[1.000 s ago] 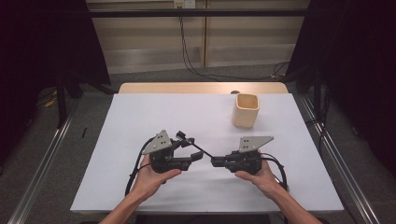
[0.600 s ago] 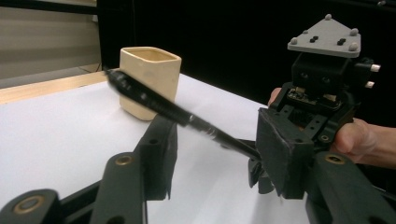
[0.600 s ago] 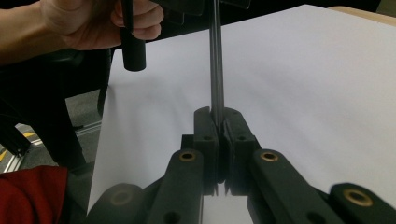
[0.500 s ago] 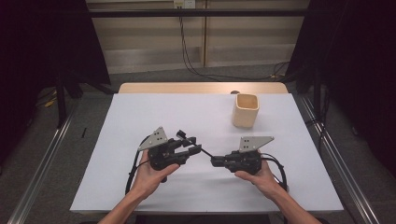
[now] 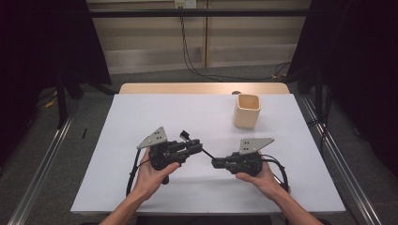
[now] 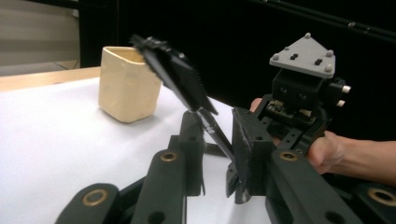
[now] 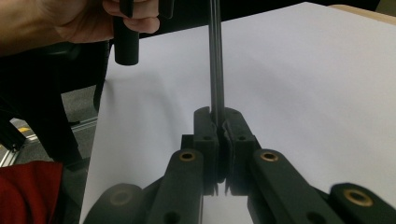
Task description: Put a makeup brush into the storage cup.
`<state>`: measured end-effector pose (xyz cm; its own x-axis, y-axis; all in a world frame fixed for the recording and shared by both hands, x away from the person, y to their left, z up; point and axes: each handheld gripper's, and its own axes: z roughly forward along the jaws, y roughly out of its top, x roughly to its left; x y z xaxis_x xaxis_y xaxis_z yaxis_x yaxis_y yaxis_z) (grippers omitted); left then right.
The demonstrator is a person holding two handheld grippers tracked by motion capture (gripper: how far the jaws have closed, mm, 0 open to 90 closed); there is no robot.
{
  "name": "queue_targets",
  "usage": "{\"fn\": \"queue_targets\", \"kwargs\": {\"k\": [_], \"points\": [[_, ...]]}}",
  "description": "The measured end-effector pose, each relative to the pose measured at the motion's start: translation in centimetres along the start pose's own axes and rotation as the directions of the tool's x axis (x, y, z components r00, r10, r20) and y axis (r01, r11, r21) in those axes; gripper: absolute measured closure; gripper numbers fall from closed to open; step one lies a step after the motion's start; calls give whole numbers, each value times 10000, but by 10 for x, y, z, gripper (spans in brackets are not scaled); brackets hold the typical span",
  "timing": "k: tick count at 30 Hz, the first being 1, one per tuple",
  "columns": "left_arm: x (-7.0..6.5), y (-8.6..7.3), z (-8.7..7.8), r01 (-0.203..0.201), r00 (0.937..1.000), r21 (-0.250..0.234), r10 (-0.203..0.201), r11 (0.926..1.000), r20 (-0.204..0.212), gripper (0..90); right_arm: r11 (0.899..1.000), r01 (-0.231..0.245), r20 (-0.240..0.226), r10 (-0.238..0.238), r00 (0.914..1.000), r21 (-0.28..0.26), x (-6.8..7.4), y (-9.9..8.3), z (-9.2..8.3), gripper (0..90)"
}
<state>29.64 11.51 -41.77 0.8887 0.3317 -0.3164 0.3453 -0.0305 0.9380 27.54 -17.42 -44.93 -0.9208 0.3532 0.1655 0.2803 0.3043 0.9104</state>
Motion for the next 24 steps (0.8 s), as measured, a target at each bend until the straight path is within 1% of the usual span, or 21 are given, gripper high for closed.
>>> {"fn": "queue_targets", "kwargs": {"k": [5,6,7,8,9,10,11,12,14,15,16,17,18,19,20,21,24], "points": [[-1,1,-1,22,9998,-16,-22,10000,202,779,10000,-56,-64,56,10000,73,0,-2,3,854],[-2,1,-1,-29,9997,-49,30,10000,234,800,9999,-75,-82,75,9999,96,0,-2,3,848],[-4,1,-1,-219,9997,-18,219,9998,121,801,9999,-96,-71,97,9999,98,1,-2,5,847],[-5,1,-1,-342,9993,26,342,9994,161,803,9999,-111,-40,112,9999,109,1,-2,5,841],[-5,1,0,-314,9992,54,313,9995,245,812,9998,-94,6,94,10000,152,0,-2,6,836],[-6,1,0,-353,9992,90,351,9993,185,816,9998,-113,43,112,9999,188,0,-3,7,831],[-6,1,0,-319,9990,91,316,9994,326,823,9997,-165,33,165,9999,153,0,-4,7,816],[-6,1,0,-347,9989,89,344,9994,311,831,9997,-182,103,180,9998,161,-1,-4,7,810],[-7,2,0,-219,9987,25,218,9998,463,842,9998,-171,144,170,9998,79,-1,-3,6,789],[-8,3,0,-241,9988,36,240,9997,417,844,9999,-158,184,157,9997,64,-1,-3,6,777],[-8,3,0,-215,9987,87,211,9997,454,849,9999,-149,204,148,9997,28,-1,-3,6,770],[-9,3,0,-282,9990,85,279,9996,343,851,9999,-153,228,152,9996,27,-1,-3,6,751],[-9,3,0,-267,9992,164,262,9995,297,851,9998,-210,226,209,9995,11,-1,-3,6,701],[-9,3,1,-266,9993,244,260,9993,268,853,9994,-336,309,334,9990,59,-1,-3,6,678],[-8,2,1,-205,9995,228,200,9995,228,854,9992,-359,364,353,9987,149,-2,-3,6,679],[-8,2,2,-185,9994,251,178,9995,282,854,9992,-359,364,353,9987,149,-2,-3,6,679],[-8,3,1,-257,9994,334,249,9991,232,854,9992,-352,368,345,9987,171,-1,-3,6,625]]}}
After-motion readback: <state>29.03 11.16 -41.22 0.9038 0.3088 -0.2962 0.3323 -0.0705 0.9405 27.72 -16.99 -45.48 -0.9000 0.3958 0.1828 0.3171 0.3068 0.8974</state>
